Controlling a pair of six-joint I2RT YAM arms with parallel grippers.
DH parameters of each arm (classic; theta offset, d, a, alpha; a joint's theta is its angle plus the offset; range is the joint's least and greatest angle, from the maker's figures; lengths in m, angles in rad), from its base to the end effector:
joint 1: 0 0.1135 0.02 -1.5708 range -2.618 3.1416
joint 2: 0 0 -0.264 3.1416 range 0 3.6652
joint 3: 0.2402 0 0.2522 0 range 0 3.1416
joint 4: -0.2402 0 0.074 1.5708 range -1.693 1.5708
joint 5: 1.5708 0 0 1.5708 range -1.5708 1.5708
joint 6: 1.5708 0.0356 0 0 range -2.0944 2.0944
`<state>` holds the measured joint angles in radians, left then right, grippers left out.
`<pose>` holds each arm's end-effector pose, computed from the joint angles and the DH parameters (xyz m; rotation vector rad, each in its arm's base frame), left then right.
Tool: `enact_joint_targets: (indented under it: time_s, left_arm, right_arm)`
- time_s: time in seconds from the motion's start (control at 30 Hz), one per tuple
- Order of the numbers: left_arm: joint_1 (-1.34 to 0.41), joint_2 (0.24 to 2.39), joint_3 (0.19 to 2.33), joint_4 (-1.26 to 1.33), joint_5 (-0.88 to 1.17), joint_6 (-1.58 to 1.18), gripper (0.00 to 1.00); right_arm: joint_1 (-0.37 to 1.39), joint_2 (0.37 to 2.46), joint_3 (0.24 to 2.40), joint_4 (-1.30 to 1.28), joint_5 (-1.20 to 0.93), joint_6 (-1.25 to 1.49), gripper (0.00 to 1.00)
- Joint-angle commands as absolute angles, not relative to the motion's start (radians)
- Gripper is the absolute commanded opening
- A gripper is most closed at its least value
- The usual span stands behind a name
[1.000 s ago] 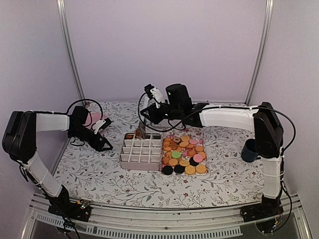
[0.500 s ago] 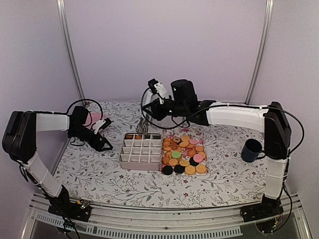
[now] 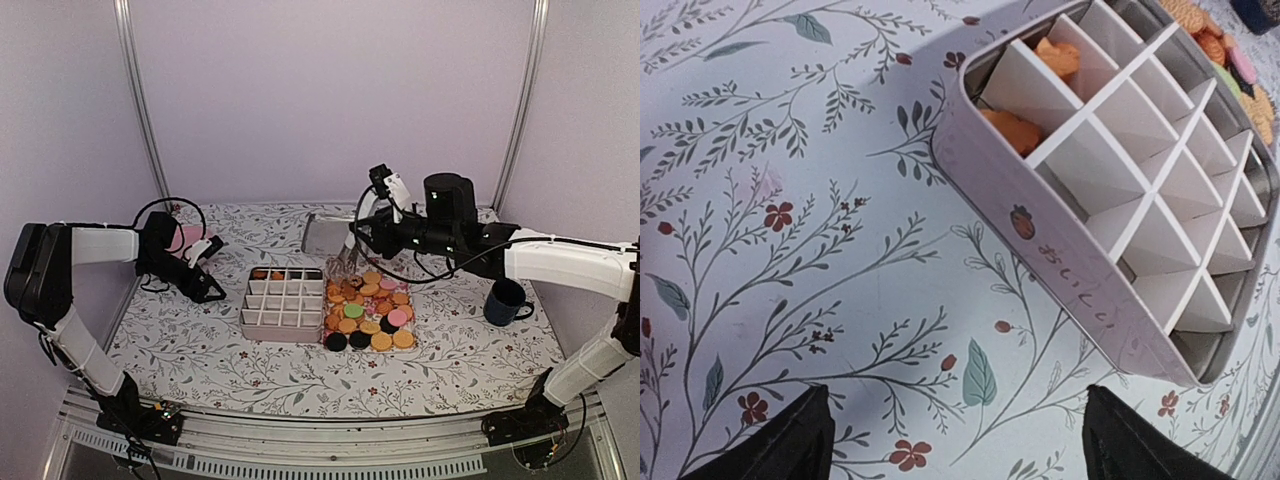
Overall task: Pack the cookies
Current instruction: Pick up the fake cookies from the plate.
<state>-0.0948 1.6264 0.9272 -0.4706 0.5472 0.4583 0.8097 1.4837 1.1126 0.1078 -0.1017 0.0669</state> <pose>0.2984 -0.0470 0.1692 0.8483 2.4485 -0.6190 0.2407 0.2579 0.3151 -0.7547 1.7347 0.7017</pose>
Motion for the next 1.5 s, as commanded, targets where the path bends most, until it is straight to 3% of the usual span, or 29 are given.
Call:
enact_joint_targets:
  time_s: [0.0,0.87,1.47]
  left_arm:
    - [-0.087,1.6,0.947,-0.483,0.558,0.454,0.86]
    - [-0.087,1.614,0.977,-0.508,0.549,0.456,0.86]
    - [-0.086,1.608,0.956,-0.499,0.545,0.459,0.86]
  right_arm:
    - [0.809,1.379,1.005,0.104,-0.08,0.117,0.33]
    - [0.877,1.464,0.927,0.143,0.011,0.118,0.42]
    - [0.919,1.506,0.947,0.177,0.203,0.038,0.4]
